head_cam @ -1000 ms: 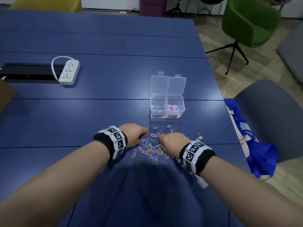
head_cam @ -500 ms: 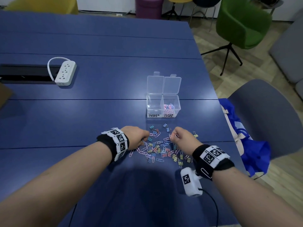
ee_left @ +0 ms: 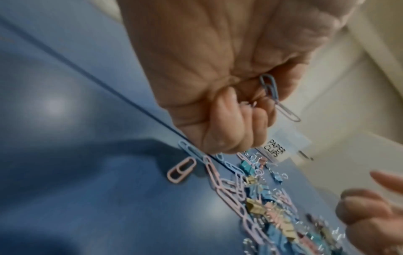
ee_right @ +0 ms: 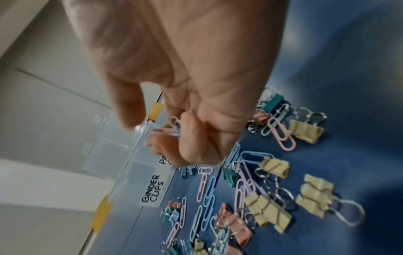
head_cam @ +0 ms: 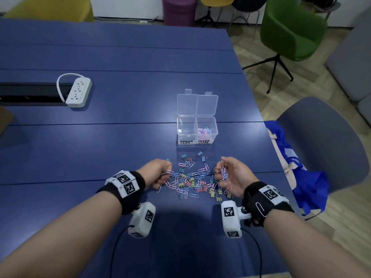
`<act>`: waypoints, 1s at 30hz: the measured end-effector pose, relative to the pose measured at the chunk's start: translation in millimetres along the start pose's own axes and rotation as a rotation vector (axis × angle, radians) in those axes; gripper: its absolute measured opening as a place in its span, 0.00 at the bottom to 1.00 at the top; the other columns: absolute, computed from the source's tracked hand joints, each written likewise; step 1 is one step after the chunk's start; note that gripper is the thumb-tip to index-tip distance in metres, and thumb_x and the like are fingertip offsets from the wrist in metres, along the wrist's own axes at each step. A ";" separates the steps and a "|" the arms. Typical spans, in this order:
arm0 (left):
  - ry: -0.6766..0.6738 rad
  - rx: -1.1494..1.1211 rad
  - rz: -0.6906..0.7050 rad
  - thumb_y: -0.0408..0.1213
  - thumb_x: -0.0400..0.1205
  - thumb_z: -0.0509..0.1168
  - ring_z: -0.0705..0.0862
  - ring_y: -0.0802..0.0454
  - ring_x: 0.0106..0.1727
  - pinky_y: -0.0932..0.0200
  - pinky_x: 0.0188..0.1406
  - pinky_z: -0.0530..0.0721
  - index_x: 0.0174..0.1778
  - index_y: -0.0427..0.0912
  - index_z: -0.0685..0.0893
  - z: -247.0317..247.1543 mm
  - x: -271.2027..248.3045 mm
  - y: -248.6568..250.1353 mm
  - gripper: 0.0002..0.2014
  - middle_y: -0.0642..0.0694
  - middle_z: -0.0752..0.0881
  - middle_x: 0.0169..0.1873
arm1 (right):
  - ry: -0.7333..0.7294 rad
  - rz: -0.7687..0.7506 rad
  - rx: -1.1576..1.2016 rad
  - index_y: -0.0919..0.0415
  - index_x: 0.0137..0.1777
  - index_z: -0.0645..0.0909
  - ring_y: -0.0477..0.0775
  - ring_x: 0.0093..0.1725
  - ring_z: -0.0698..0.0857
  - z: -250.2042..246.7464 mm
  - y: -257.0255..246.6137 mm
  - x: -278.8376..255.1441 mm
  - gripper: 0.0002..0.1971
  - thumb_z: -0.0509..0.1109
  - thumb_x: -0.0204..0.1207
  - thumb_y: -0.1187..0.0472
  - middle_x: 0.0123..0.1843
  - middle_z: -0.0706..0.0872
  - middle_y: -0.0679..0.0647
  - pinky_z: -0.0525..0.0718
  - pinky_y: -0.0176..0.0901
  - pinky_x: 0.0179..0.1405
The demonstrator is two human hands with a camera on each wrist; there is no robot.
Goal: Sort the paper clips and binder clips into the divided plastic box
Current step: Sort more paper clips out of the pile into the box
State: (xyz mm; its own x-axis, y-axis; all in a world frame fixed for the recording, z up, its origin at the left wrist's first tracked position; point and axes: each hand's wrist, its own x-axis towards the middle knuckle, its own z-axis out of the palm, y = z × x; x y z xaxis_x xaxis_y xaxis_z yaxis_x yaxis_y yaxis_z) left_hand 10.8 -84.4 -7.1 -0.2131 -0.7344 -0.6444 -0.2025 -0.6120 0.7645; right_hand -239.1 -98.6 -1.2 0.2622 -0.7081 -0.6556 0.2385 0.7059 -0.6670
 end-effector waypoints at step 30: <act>0.226 -0.501 -0.236 0.36 0.89 0.49 0.63 0.57 0.12 0.71 0.12 0.64 0.38 0.35 0.74 -8.1 -5.8 -4.2 0.16 0.51 0.63 0.11 | -0.012 -0.380 -2.212 0.66 0.58 0.71 0.64 0.48 0.87 41.9 13.9 19.5 0.11 0.55 0.77 0.72 0.50 0.88 0.61 0.72 0.48 0.35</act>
State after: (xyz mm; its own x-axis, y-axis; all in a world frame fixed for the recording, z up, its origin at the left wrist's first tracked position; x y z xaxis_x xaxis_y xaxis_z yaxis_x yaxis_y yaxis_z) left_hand 20.6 -80.0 -6.4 0.0025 -0.5726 -0.8198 0.2680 -0.7894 0.5522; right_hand -191.5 -101.8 -8.5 0.4775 -0.7575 -0.4453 -0.8309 -0.5540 0.0515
